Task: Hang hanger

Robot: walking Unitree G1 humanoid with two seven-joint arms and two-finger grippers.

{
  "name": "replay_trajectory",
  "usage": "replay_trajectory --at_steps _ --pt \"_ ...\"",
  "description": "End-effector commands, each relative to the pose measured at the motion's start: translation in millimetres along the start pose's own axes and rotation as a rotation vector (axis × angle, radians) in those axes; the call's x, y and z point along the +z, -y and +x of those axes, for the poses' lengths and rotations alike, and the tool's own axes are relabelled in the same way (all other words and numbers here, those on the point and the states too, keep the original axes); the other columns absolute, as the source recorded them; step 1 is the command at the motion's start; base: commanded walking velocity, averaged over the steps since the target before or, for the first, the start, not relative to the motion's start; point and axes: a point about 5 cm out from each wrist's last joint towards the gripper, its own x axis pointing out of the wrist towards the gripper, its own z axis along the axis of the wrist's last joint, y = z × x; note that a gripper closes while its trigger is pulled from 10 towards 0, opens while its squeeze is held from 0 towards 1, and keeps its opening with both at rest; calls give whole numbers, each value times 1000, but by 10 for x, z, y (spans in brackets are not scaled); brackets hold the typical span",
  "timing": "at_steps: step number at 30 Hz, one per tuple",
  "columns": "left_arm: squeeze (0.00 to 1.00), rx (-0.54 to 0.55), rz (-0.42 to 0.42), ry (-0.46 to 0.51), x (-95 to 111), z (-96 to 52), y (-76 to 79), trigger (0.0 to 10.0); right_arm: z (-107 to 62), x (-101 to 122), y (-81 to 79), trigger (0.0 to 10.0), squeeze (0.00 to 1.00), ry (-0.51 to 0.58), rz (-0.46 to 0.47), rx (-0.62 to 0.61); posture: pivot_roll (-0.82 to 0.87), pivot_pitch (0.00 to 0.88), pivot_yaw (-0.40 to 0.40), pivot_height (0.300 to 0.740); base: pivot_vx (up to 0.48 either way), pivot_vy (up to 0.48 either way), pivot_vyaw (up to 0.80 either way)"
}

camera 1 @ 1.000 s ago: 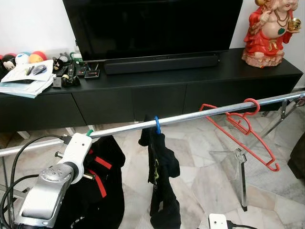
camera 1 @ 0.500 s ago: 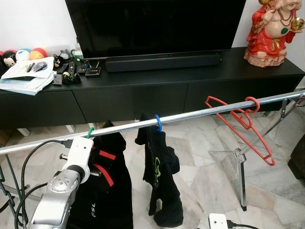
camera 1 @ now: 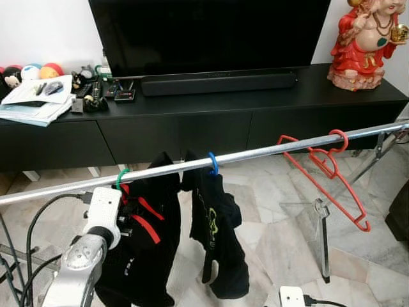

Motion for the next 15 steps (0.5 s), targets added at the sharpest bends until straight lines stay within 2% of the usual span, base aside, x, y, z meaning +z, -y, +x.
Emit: replay_trajectory --at_steps 1,6,8,10,12,13,15 --pt "1000 -4 -20 28 36 -105 -59 10000 -13 -59 -8 10000 0 -14 -6 6 109 77 22 740 0 0 0" --pt "1000 -10 -14 40 29 -233 -80 10000 -14 -64 -7 10000 0 -14 -10 7 110 68 22 740 0 0 0" --pt "1000 -14 -18 44 8 -386 -94 10000 -16 -71 -10 10000 0 -15 -13 9 111 59 24 740 0 0 0" --pt "1000 -2 -13 39 -26 -434 -119 10000 -16 -72 -7 10000 0 -15 -14 9 116 57 23 740 0 0 0" --pt "1000 52 11 34 -82 -471 -197 10000 -16 -73 -6 10000 0 -15 -16 9 121 53 22 740 0 0 0" --pt "1000 147 10 40 -144 -487 -318 10000 -16 -75 -5 10000 0 -16 -18 9 125 48 22 740 0 0 0" --pt "1000 230 9 32 -225 -500 -426 10000 -17 -79 -5 10000 0 -17 -20 9 121 43 23 740 0 0 0"
